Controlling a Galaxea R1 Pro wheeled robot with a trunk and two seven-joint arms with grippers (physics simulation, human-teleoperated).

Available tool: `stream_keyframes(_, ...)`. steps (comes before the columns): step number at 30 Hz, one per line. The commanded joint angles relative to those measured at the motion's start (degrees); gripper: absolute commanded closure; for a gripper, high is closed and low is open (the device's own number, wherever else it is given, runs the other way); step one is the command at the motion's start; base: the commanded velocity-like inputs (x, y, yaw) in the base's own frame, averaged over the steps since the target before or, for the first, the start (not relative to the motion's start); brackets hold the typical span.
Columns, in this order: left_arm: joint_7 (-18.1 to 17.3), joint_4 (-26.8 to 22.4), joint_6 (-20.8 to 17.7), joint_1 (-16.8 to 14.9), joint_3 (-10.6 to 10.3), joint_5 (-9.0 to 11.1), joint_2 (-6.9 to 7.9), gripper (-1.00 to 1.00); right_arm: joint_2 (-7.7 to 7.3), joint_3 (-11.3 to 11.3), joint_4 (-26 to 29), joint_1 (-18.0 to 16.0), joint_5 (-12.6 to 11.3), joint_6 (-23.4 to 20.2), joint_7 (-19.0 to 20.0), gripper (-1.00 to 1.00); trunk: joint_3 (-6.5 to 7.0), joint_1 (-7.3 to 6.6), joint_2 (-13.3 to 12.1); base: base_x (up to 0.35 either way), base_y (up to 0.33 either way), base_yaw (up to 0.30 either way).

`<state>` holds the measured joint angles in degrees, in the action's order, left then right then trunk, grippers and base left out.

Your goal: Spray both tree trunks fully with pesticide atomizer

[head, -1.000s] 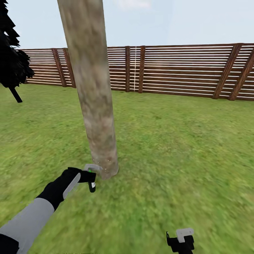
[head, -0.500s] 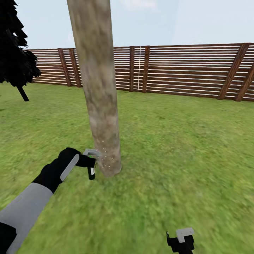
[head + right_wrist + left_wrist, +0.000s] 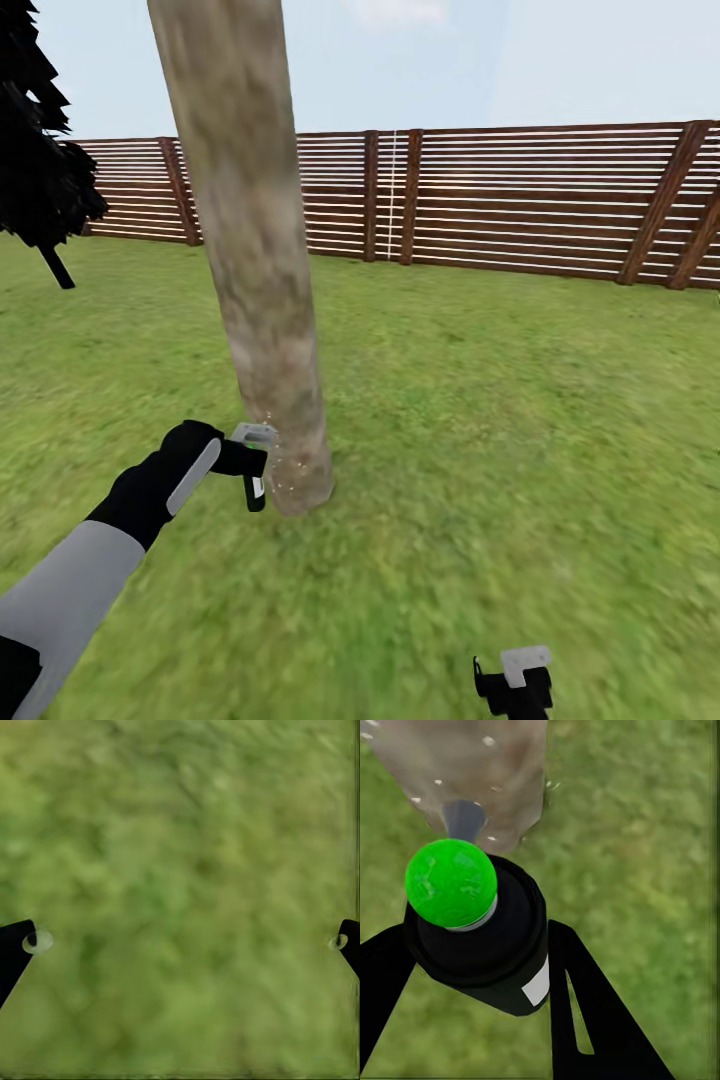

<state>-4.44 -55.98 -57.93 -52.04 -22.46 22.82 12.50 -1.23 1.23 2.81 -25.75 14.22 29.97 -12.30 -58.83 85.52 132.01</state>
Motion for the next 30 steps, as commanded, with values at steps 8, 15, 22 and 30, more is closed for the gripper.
stream_keyframes(8, 0.6, 0.0, 0.1, -0.1, 0.0, -0.1, -0.07, 1.0, 0.0, 0.0, 0.0, 0.0, -0.1, 0.0, 0.0, -1.0, 0.0, 0.0, 0.0, -0.093, -0.241, 0.221)
stream_keyframes(15, 0.6, 0.0, 0.1, -0.1, 0.0, -0.2, -0.1, 1.0, -0.2, 0.0, 0.0, 0.0, 0.0, 0.0, 0.0, -1.0, 0.0, 0.0, 0.0, 0.149, -0.261, 0.11)
stream_keyframes(22, 0.7, 0.2, 0.1, -0.1, 0.1, -0.2, 0.07, 1.0, -0.71, 0.0, 0.0, 0.0, -0.1, 0.0, 0.0, -1.0, 0.0, 0.0, 0.0, 0.054, -0.266, 0.0)
stream_keyframes(30, 4.3, 0.8, 0.1, -0.1, 0.3, -0.2, 0.09, 1.0, -0.62, 0.0, 0.0, 0.0, -0.1, 0.0, 0.0, -1.0, 0.0, 0.0, 0.0, 0.011, -0.273, 0.167)
